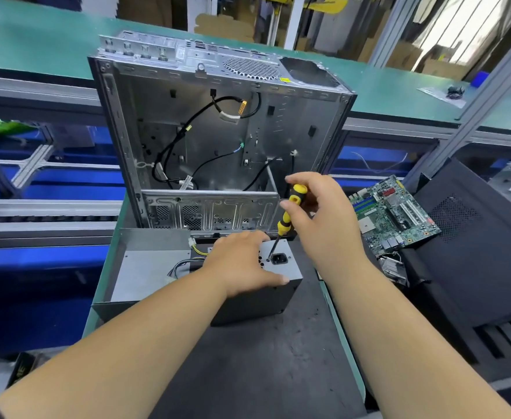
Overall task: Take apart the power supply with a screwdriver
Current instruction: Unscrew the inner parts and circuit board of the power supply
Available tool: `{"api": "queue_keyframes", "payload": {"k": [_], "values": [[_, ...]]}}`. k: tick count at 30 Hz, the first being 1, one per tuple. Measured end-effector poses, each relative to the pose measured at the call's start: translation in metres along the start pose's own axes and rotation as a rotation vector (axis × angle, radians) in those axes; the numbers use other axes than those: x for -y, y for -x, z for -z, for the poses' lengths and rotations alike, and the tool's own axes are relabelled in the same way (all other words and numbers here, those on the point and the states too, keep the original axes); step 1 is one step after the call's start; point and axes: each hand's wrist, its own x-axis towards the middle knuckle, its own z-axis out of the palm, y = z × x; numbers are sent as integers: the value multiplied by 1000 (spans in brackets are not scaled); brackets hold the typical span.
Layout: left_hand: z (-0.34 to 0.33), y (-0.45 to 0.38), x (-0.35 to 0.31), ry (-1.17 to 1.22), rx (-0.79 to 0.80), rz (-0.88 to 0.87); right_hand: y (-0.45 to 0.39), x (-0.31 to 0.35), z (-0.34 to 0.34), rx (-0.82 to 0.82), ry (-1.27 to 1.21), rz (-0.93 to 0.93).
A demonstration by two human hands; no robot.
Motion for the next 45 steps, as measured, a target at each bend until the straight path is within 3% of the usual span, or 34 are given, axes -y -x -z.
{"api": "queue_keyframes", "payload": {"k": [5,10,15,20,25,45], "values": [[7,-4,-7,2,46,37,3,-1,2,81,-172,-57],[35,-19,-14,199,338,165,-1,-6,6,60,-95,68],[50,-37,-17,275,470,139,-4,-10,8,79,-72,22],[43,-45,-6,420,447,237,-5,-10,10,100,-179,-2],[34,-45,-8,301,410,194,-8,-10,7,104,-157,38],[36,-41,-5,320,421,112,-14,-11,1,109,-56,75]]}}
